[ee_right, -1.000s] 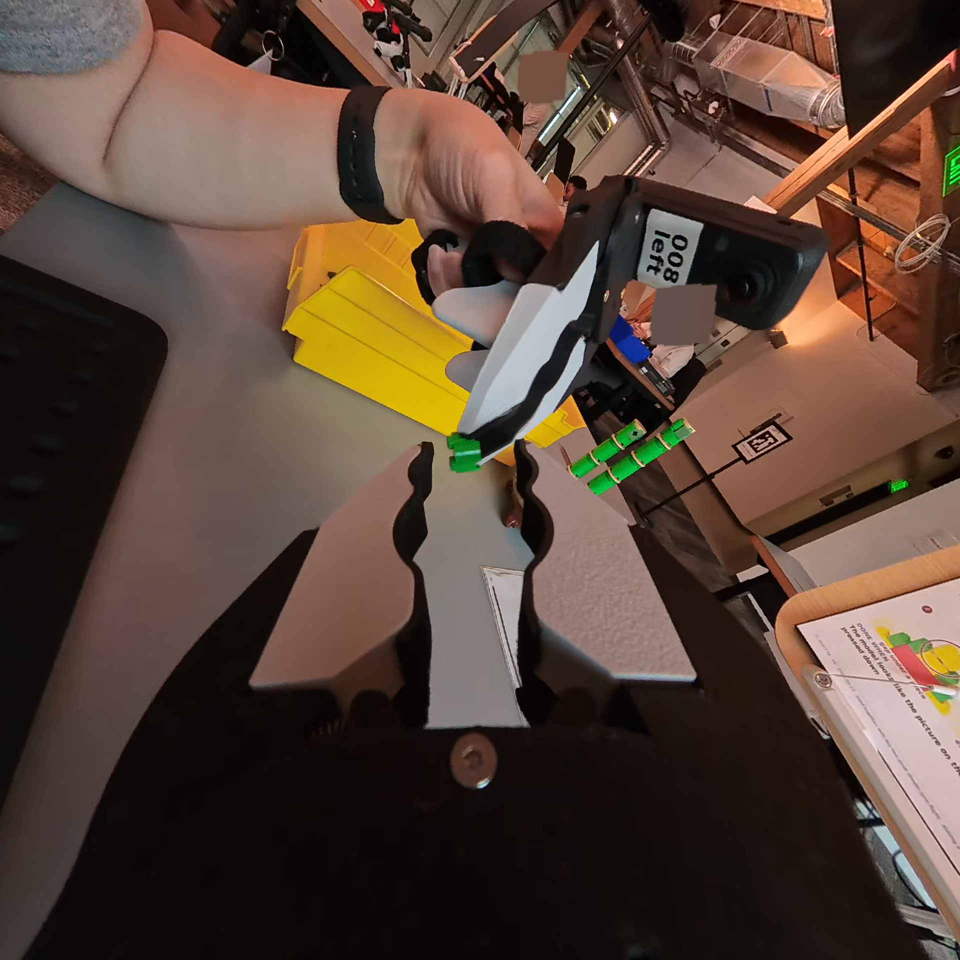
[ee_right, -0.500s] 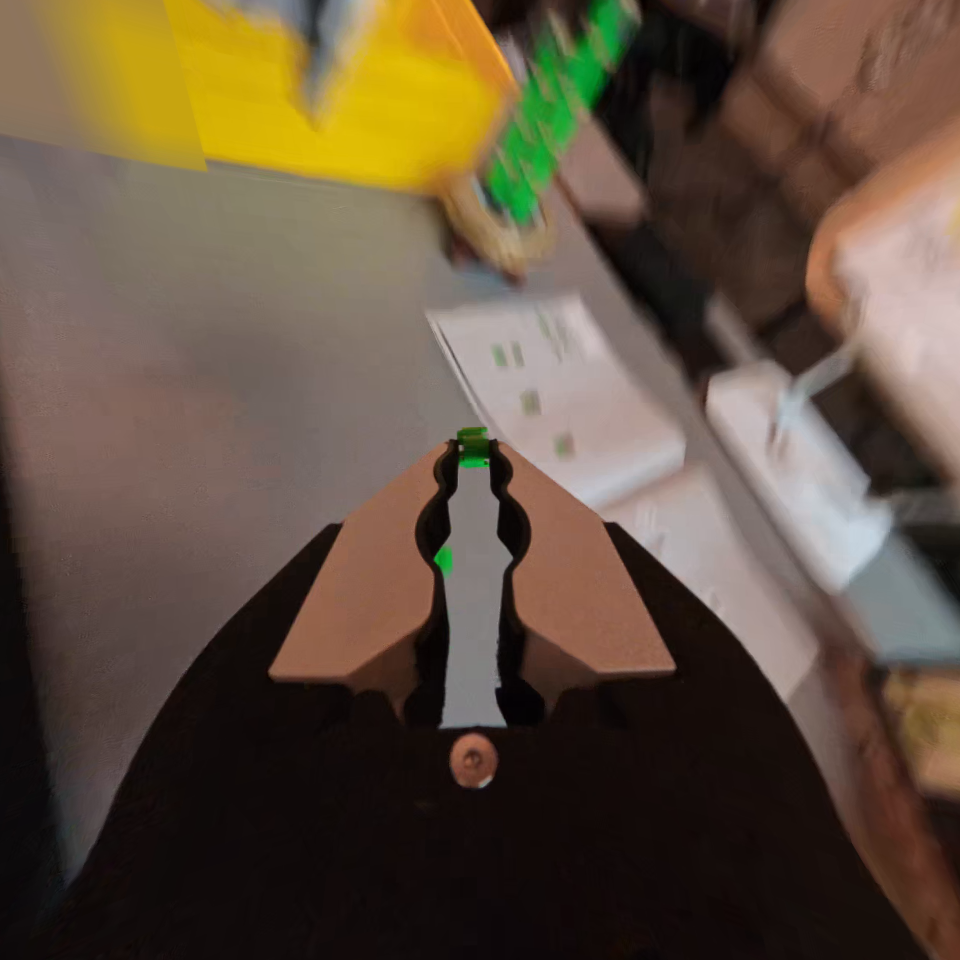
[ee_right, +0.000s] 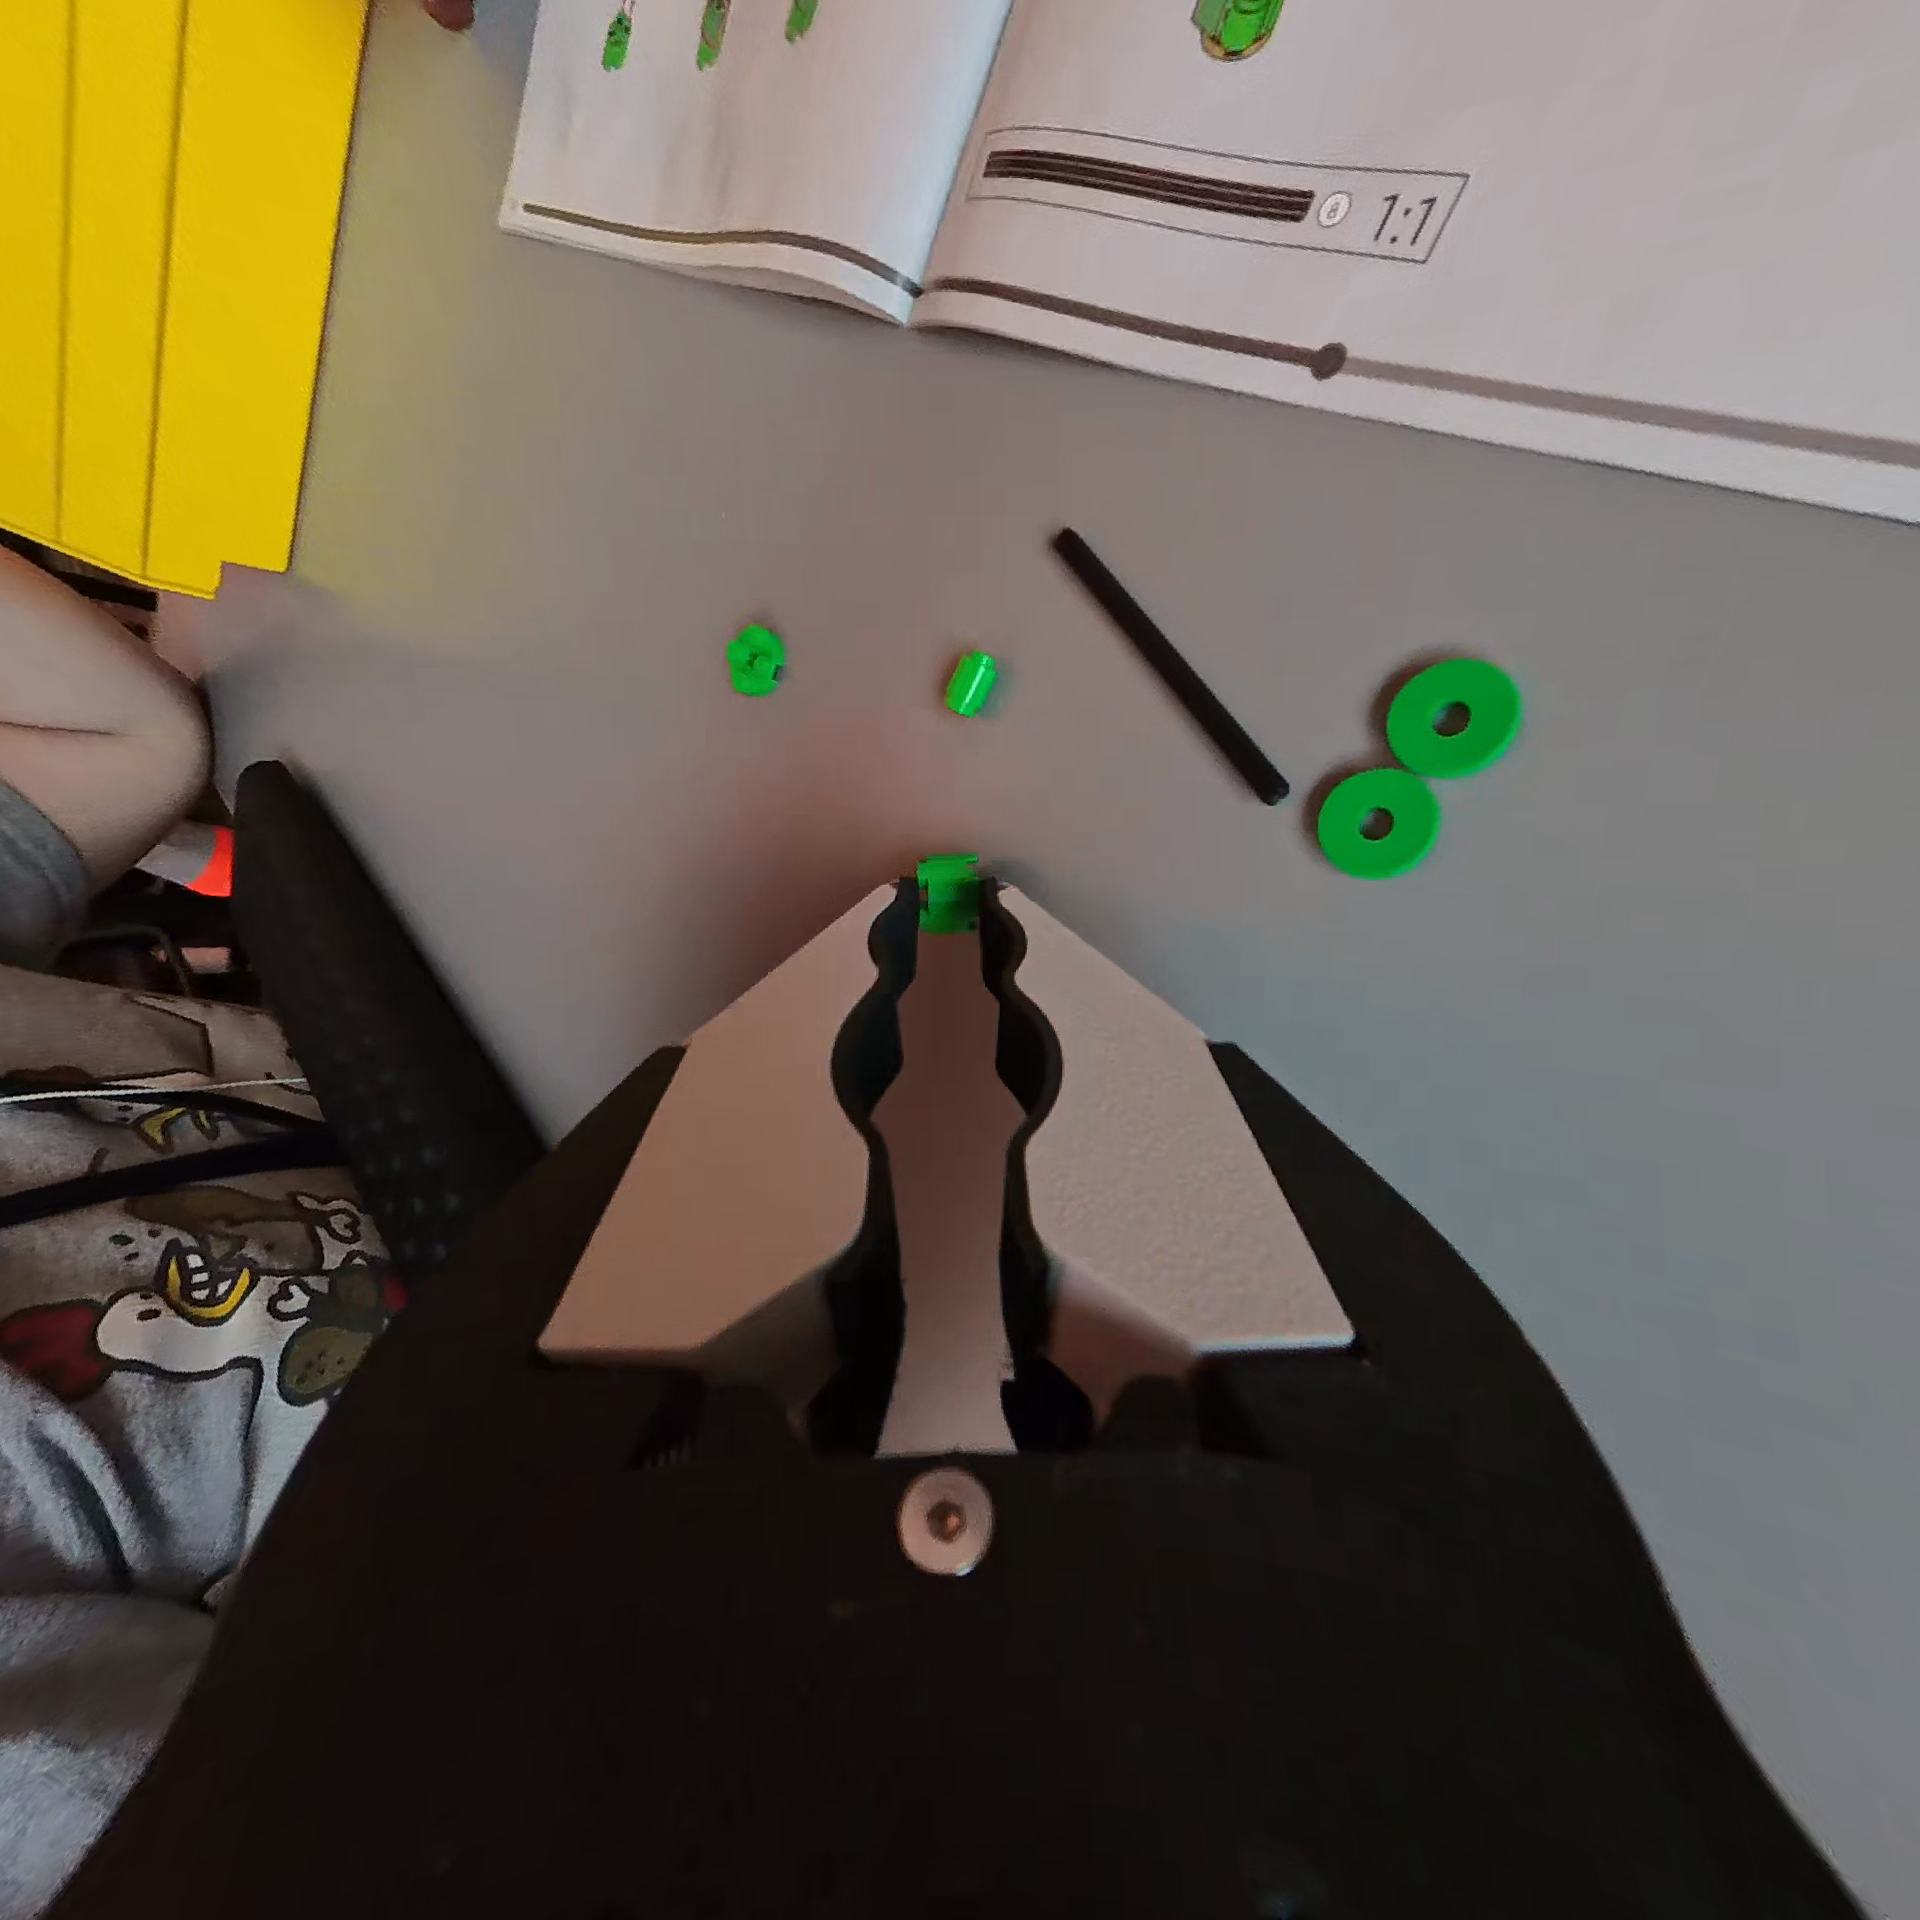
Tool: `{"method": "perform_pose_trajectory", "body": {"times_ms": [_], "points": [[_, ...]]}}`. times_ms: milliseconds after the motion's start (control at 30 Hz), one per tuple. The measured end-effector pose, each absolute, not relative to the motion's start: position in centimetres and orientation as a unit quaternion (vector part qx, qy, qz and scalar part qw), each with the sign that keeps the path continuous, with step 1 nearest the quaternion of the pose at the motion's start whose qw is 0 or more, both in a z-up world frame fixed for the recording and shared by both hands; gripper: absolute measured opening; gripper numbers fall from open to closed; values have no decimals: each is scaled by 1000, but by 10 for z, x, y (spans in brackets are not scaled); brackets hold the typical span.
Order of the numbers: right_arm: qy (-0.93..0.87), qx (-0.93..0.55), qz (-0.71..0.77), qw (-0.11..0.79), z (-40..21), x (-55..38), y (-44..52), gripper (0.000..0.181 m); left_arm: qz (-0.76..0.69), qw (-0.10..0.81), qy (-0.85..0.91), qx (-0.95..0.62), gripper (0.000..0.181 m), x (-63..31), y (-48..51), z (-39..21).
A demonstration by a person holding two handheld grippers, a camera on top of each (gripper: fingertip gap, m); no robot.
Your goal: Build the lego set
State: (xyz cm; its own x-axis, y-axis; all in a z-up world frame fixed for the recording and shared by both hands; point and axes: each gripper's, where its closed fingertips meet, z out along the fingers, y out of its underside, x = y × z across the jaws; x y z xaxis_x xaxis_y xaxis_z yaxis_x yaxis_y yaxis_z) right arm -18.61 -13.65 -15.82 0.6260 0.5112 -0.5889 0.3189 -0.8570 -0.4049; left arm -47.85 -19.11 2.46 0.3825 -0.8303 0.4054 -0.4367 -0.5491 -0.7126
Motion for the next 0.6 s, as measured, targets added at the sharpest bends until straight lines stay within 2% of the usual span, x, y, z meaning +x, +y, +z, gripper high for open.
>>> {"method": "perform_pose_trajectory", "body": {"times_ms": [167,267,400,533,600], "points": [[-238,-900,328,157,-162,-178,-126,14,-373,263,407,-791,29,-484,-195,29],[-248,-899,316,176,-158,-173,-122,23,-359,267,412,-794,29,-489,-197,30],[-271,-874,320,244,-134,-175,-113,26,-314,316,402,-800,25,-519,-187,44],[-290,-850,298,324,-110,-178,-100,27,-108,441,333,-826,28,-609,-134,54],[-297,-848,279,339,-108,-177,-96,27,-12,466,318,-826,30,-652,-118,40]]}}
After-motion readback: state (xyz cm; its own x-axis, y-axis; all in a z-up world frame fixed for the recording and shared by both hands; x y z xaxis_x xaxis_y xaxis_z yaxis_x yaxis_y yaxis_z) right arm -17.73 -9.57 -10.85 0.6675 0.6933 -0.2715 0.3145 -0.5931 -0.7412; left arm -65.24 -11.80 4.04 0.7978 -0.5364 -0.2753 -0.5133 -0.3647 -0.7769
